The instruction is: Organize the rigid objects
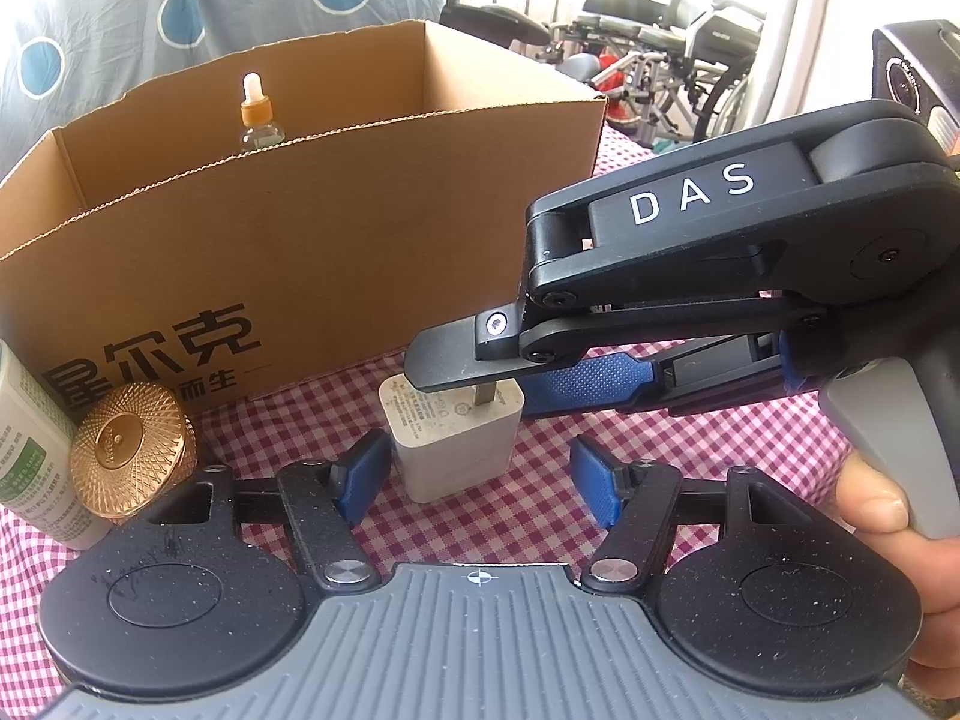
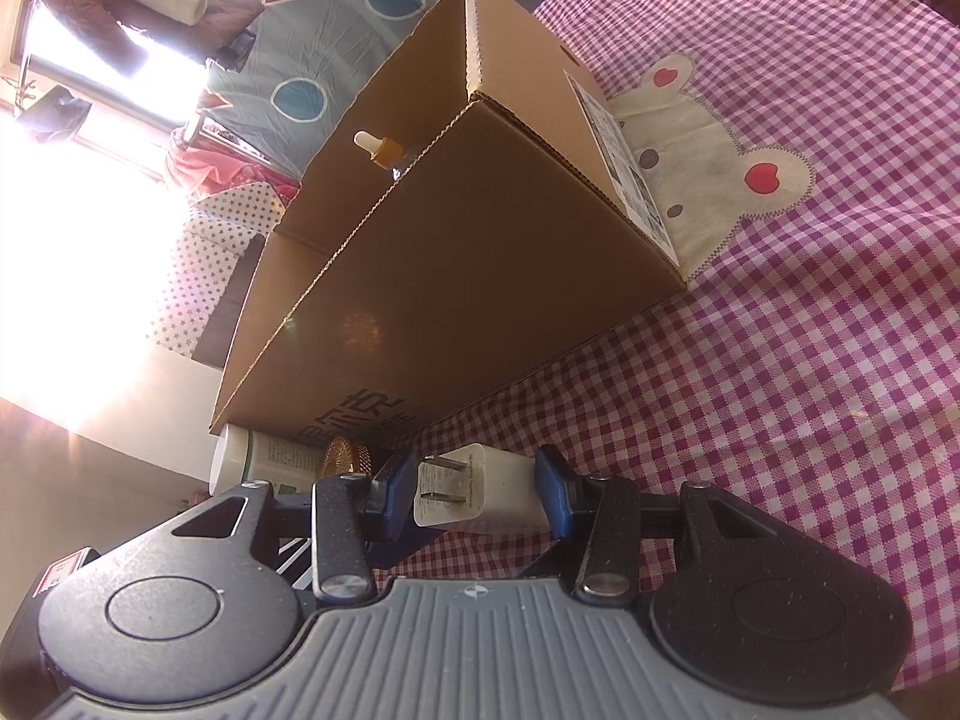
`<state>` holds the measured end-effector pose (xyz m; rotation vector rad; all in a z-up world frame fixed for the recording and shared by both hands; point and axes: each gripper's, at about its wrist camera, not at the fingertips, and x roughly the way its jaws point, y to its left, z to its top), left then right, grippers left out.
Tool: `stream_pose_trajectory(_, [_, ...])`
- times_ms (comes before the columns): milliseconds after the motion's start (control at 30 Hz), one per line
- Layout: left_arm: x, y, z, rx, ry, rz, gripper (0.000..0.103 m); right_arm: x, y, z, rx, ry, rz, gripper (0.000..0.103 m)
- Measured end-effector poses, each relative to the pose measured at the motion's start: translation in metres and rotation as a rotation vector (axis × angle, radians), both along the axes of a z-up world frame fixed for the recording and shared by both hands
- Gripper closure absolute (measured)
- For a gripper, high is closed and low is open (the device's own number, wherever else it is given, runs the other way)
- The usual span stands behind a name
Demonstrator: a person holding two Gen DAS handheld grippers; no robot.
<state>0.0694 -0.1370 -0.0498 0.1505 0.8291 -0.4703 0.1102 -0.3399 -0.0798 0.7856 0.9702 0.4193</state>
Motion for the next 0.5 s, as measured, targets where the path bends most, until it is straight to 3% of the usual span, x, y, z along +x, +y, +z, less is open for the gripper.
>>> stream_pose_trajectory(500, [-0.0096, -0.0027, 0.0012, -0.006, 0.006, -0.022, 0.037, -0.0042, -0.0011, 0.004, -0.013, -0.007, -0.018, 0.056])
